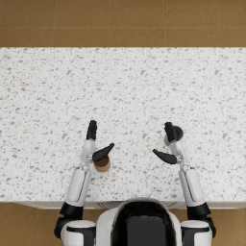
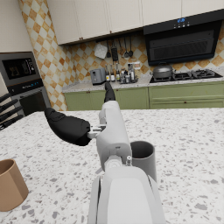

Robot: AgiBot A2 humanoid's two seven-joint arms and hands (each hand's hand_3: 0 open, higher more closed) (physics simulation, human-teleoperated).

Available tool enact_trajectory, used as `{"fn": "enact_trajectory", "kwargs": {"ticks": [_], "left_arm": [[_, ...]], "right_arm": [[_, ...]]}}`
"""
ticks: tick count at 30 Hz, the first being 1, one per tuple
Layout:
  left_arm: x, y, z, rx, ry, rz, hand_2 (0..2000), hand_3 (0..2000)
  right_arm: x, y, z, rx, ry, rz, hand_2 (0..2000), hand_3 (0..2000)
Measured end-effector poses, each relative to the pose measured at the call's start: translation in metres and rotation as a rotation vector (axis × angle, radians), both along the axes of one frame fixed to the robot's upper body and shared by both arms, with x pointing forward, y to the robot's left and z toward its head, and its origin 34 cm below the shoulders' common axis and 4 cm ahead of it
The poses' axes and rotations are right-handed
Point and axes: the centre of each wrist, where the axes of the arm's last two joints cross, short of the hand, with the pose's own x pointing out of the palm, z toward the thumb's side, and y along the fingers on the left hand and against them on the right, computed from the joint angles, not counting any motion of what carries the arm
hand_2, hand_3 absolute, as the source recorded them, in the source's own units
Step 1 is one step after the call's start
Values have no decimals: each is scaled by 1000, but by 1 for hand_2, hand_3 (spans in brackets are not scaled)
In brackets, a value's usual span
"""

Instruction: Pick up two cups and pour the berry on the right into the cup on the left

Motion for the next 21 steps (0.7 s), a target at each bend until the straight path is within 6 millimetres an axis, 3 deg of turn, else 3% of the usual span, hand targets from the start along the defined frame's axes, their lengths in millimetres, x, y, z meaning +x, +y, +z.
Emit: {"fn": "enact_trajectory", "kwargs": {"ticks": [18,21], "left_arm": [[0,0,0,0,0,0,0,0],[-4,-3,-4,-1,-64,-63,0,0]], "right_arm": [[0,0,0,0,0,0,0,0],[-1,5,-6,41,-23,-52,0,0]]}}
